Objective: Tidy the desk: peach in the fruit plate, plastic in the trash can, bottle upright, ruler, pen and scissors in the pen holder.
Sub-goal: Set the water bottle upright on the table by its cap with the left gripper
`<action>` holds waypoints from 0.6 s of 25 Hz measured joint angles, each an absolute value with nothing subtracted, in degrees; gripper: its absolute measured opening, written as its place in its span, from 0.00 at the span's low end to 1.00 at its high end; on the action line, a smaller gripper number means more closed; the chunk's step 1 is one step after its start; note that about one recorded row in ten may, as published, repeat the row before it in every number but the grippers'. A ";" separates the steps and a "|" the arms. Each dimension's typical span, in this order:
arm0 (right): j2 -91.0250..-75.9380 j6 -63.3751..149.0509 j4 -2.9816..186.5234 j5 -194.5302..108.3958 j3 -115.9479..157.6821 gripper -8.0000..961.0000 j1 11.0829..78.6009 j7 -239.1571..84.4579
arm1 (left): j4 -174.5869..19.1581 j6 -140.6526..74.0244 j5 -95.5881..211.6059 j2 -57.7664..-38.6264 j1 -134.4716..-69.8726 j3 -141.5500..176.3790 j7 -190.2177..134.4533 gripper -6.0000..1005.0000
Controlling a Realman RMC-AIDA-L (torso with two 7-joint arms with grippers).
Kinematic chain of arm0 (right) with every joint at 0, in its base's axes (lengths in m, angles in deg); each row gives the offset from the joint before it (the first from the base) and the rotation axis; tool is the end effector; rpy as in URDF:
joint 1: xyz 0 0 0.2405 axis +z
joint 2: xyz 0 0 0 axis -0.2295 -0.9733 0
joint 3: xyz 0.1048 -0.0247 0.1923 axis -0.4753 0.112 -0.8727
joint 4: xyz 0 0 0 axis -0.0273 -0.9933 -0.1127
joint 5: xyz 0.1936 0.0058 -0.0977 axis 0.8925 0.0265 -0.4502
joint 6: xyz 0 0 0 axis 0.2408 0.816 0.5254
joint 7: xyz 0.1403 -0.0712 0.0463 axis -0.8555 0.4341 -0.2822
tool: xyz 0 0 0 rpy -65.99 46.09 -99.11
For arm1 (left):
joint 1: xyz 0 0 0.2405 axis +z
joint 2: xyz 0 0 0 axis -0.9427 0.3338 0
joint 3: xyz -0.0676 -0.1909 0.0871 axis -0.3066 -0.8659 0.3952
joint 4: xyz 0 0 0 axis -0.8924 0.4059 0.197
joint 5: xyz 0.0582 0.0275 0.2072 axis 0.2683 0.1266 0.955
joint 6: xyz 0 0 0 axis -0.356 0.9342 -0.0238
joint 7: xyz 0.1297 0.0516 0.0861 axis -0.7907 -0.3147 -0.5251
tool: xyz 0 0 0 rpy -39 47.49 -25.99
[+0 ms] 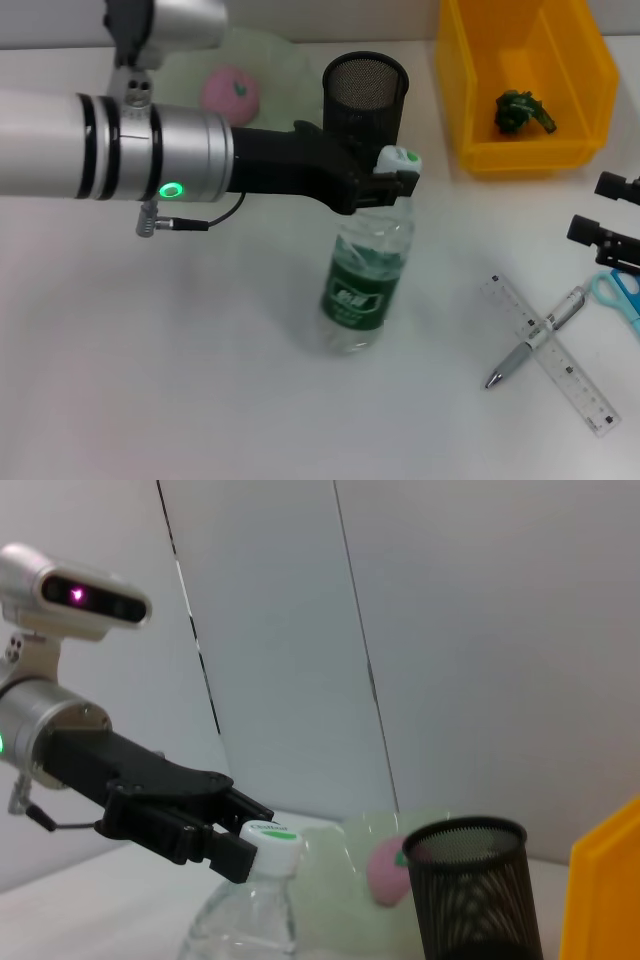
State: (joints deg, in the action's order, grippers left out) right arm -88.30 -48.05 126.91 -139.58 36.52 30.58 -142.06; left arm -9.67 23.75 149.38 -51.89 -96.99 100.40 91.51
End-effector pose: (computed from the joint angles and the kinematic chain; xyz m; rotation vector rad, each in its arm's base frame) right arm 0.2964 0.2684 0.0604 -2.4052 0.5972 0.8522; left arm -0.1016 0.3431 -0.0471 -2.8215 -0.6642 -0.4780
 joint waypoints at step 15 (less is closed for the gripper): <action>-88.62 -49.25 125.42 -138.78 36.39 0.79 32.13 -142.05 | -10.81 23.75 133.23 -52.00 -88.48 99.42 69.44 0.44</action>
